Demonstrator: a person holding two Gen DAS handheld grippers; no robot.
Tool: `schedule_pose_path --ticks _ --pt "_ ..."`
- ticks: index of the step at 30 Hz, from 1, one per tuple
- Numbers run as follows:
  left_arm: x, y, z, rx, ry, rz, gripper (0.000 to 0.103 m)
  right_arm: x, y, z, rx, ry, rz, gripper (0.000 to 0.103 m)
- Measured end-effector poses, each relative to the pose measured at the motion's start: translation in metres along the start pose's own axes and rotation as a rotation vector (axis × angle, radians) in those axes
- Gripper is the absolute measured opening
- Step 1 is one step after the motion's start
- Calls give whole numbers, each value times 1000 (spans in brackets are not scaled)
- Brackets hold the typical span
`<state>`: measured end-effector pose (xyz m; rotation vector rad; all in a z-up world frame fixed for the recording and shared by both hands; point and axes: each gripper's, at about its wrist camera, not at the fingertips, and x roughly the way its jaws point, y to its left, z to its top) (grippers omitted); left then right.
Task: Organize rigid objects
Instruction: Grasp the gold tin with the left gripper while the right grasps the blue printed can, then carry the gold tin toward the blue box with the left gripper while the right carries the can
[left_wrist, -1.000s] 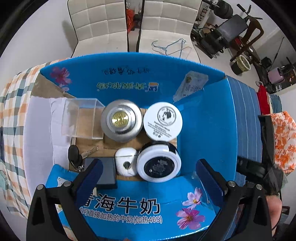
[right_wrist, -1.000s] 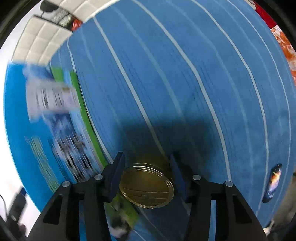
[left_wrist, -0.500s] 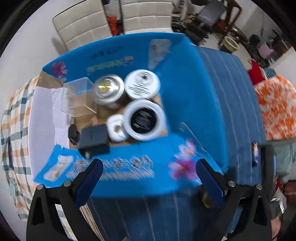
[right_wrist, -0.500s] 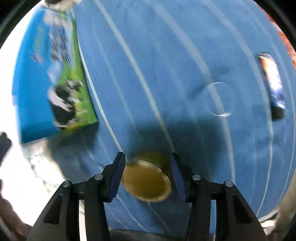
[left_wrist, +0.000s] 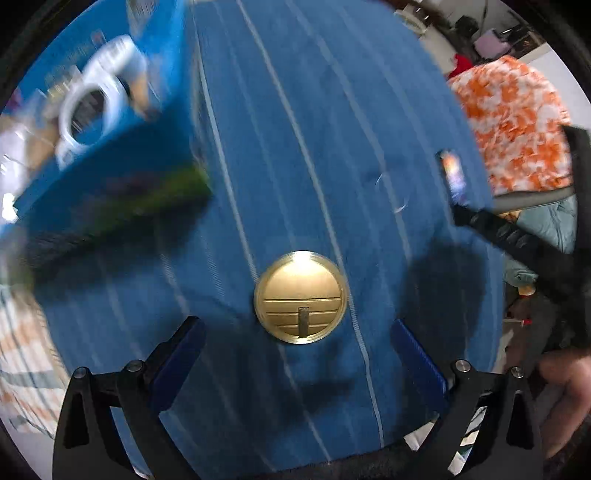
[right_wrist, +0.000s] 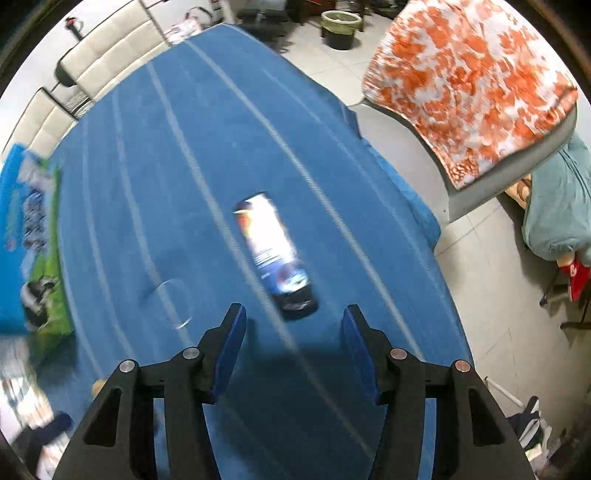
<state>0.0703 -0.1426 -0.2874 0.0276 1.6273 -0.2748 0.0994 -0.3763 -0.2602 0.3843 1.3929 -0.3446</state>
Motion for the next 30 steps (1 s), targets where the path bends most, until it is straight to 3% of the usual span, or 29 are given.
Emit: schedule_pose_path --ticks 2,5,6,8,10,11,12,13,15,22,30 --pt "18 -3 0 -20 37 -20 103 11 8 -15 3 4 3 58" --pt "38 -5 2 -40 66 -36 100 27 1 -8 -24 -19 -16 59" --pt "40 -6 4 -41 67 -34 92 28 6 -6 -33 -20 -19 59" --pt "39 -8 5 -43 26 -23 89 32 8 -3 -49 -25 -44 59" --pt "37 -11 5 -38 -7 2 79 40 5 1 -61 -28 -68 56" --pt "35 -13 5 -26 -26 24 69 41 7 2 -66 -31 -73 55" --pt "34 -15 5 -12 -39 42 64 40 10 1 -79 -33 -80 46" --pt "33 -16 6 -10 -42 41 64 42 12 3 -94 -33 -96 32" --pt "33 -19 5 -9 -51 37 64 43 20 1 -126 -23 -128 28" --pt "26 -23 -1 -13 -80 32 63 47 19 -4 -151 7 -118 27" --pt "4 -14 -11 21 -123 22 63 23 30 -33 -168 7 -61 27"
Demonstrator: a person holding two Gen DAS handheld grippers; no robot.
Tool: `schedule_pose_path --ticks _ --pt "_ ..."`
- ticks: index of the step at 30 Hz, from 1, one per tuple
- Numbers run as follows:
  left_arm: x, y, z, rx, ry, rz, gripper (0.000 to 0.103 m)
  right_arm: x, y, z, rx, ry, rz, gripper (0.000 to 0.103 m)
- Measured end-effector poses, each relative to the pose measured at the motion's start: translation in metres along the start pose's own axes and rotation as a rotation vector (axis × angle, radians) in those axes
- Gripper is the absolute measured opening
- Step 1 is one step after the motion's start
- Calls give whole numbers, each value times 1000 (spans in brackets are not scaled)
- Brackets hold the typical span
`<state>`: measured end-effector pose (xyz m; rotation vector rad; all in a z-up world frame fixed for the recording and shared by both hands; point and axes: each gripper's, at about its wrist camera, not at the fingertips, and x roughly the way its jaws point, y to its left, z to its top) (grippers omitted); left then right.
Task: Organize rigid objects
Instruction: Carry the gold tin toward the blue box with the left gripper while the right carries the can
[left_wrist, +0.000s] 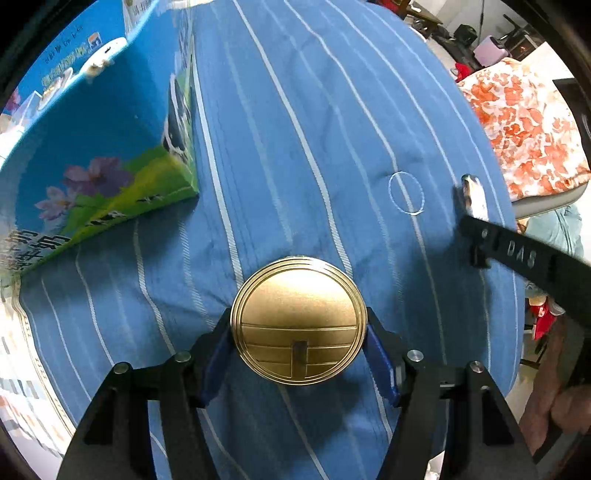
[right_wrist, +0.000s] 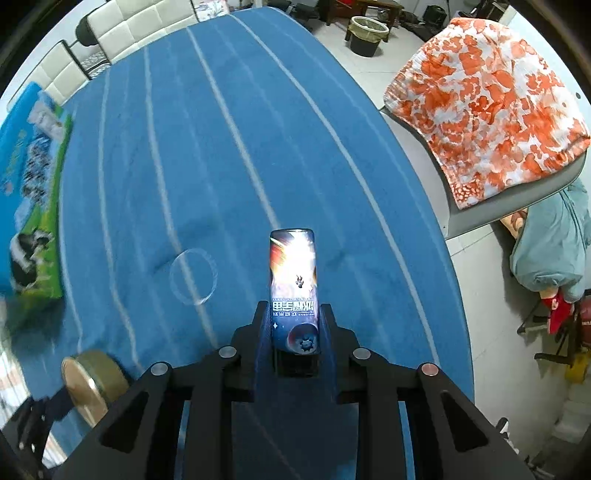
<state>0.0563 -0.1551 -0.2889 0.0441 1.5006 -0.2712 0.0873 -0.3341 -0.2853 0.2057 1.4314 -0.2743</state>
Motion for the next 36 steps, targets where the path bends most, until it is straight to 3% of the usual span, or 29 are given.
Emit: schedule_pose_path --ticks 10,21,26,30,36 --pt "-19 20 -15 29 -35 -48 62 -32 25 -25 -51 -20 40 27" --pt "-7 27 -34 10 30 -95 62 -16 45 -44 -92 28 36 27" --pt "-45 42 -27 8 -67 -82 62 -48 53 -42 -89 -6 75 27" --pt "-97 55 -17 24 -169 -75 62 -112 71 -28 -116 -100 125 27" --pt "-188 105 13 -5 -341 -39 62 -193 129 -2 -180 -221 238 27"
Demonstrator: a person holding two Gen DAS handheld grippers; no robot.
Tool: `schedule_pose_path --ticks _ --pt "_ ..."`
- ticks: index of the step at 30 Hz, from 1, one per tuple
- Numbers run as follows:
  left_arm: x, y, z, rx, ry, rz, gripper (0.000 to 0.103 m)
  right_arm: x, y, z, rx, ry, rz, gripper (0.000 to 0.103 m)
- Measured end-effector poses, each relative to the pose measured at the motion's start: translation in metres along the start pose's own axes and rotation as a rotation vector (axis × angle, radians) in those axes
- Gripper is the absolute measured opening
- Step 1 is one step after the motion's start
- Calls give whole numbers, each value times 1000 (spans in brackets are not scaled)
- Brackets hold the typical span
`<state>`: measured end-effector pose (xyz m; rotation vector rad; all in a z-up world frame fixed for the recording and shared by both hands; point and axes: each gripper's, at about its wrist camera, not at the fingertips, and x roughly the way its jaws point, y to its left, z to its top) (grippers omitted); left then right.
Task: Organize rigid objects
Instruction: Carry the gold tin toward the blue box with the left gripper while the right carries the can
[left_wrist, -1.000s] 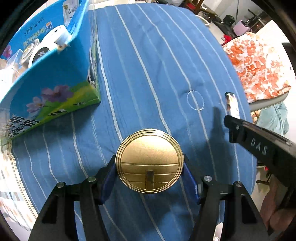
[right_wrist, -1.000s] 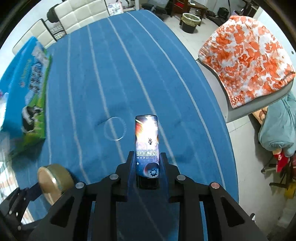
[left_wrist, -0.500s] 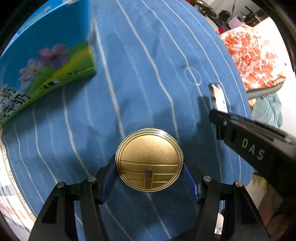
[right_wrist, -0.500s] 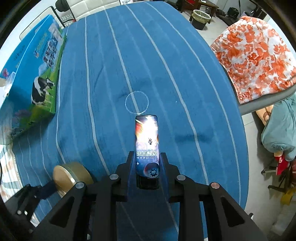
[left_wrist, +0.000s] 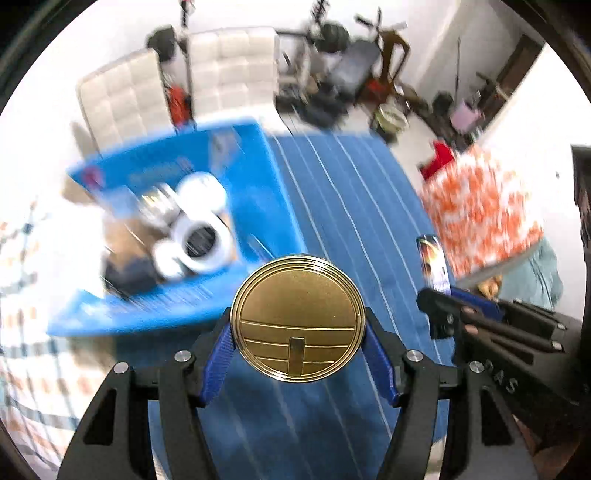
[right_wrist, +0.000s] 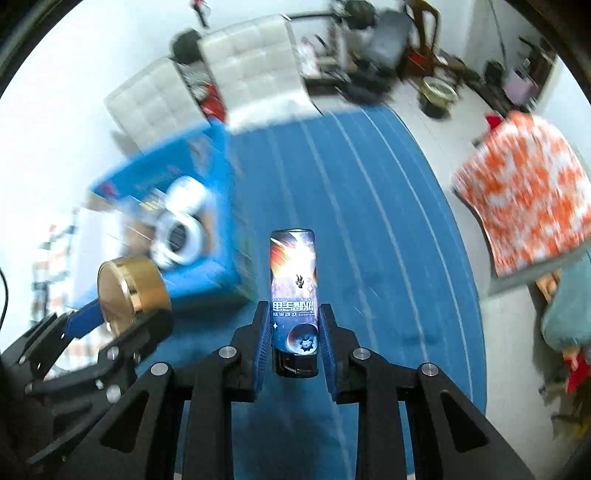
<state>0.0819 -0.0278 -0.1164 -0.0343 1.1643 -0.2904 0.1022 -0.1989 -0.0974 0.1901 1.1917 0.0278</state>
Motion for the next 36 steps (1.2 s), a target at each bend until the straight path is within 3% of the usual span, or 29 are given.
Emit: schedule_pose_path --ticks 3,8,17,22,26,30,36 --pt "-30 31 23 -25 -77 67 62 -12 34 19 -27 -51 35 27" --pt "-53 74 40 -73 -130 153 62 -12 79 40 -48 -84 68 27" --pt "-58 112 36 -104 -141 207 62 12 127 43 -83 -59 66 27" --pt "-41 142 31 -135 -98 215 62 55 129 42 -83 -15 20 27" --pt "-8 175 26 -181 -22 218 62 102 122 40 -67 43 -17 27" --pt "30 197 22 -225 63 194 62 151 122 40 -43 128 0 27" --pt "72 216 17 -267 176 162 62 188 128 40 -60 167 -79 27"
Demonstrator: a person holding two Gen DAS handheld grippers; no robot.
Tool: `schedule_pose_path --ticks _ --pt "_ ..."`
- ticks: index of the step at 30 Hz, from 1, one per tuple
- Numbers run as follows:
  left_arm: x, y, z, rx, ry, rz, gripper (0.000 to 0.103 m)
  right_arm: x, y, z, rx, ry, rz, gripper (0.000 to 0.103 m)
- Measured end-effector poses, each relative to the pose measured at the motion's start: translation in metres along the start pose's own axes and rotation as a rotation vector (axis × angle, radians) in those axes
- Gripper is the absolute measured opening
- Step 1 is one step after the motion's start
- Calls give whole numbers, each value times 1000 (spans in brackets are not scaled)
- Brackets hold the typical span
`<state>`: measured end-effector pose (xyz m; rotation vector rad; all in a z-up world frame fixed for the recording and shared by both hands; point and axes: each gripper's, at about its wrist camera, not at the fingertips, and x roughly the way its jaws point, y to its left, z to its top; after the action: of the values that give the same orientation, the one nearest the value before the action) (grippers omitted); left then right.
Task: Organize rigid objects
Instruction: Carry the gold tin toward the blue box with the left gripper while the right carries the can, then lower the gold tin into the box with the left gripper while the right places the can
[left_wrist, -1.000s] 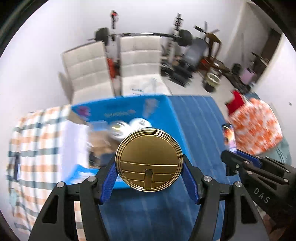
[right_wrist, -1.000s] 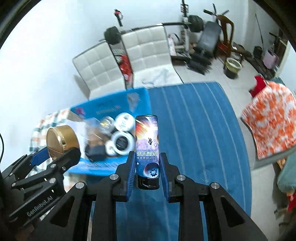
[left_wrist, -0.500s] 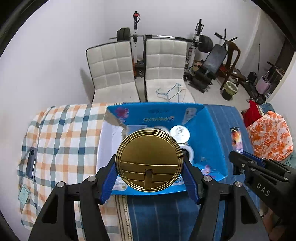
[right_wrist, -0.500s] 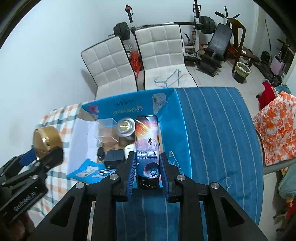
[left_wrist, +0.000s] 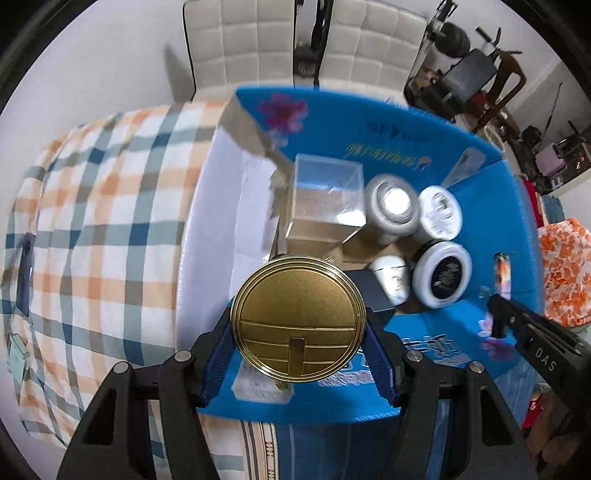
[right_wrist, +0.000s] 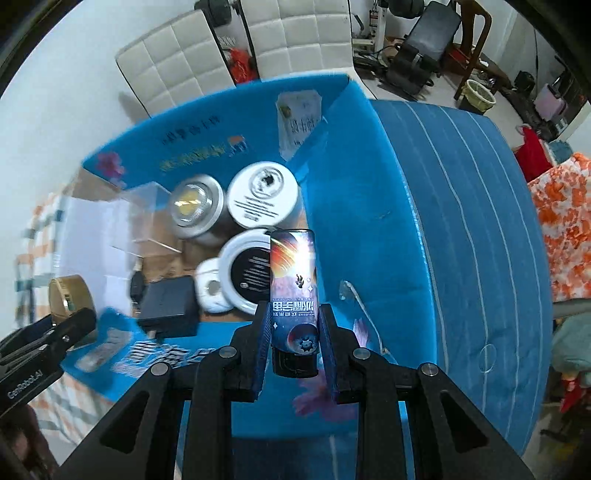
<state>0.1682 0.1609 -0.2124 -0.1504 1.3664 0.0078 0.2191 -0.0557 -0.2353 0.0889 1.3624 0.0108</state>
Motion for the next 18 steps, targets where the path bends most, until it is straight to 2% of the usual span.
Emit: schedule_pose_path --ticks 3,8,18 --pt "15 5 2 -8 43 -13 62 11 5 1 -23 1 -57 27" --pt "40 6 4 7 133 -25 62 25 9 1 -42 31 -86 27" --pt "44 -3 1 67 170 17 63 43 7 4 -34 65 -119 28"
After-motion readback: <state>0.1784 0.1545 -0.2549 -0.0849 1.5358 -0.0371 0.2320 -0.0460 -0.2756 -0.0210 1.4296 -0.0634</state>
